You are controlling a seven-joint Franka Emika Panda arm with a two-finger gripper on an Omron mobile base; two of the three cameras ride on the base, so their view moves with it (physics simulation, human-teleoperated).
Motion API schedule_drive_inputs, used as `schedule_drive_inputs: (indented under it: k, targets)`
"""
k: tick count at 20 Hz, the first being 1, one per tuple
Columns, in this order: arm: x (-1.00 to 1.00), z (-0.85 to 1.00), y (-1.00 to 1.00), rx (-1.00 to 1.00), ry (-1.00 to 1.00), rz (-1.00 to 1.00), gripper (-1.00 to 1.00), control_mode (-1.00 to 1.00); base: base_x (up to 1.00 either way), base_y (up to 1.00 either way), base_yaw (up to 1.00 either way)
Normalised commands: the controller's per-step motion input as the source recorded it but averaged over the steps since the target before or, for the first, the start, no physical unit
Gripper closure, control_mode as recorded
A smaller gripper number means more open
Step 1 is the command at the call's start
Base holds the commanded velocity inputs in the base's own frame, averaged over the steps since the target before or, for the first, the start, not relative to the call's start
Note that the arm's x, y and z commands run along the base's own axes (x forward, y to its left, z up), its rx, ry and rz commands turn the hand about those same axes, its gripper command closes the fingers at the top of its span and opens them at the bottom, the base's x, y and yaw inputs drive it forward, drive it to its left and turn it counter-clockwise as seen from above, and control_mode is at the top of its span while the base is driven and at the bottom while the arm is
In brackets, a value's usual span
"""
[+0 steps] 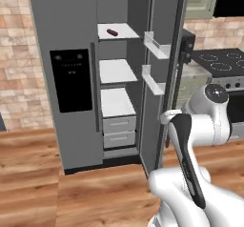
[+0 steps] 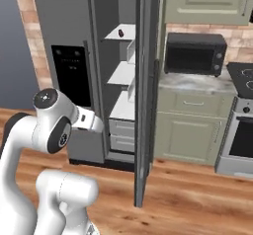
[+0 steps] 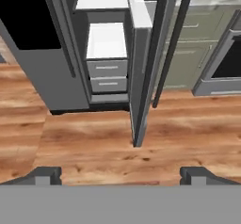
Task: Retrieve the sausage and cheese from the fridge and place them on the cutting board on the counter.
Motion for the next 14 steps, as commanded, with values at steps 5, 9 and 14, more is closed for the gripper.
schedule_drive_inputs:
  k: [5, 9, 14]
  targets:
    - [0.0, 0.0, 0.0, 0.0, 0.0, 0.0, -1.0, 1.0, 0.62, 0.5, -0.1]
    - [0.0, 0.0, 0.0, 0.0, 0.0, 0.0, -1.0, 1.0, 0.6, 0.36, 0.01]
    - [0.0, 0.0, 0.0, 0.0, 0.0, 0.0, -1.0, 1.0, 0.59, 0.21, 0.02]
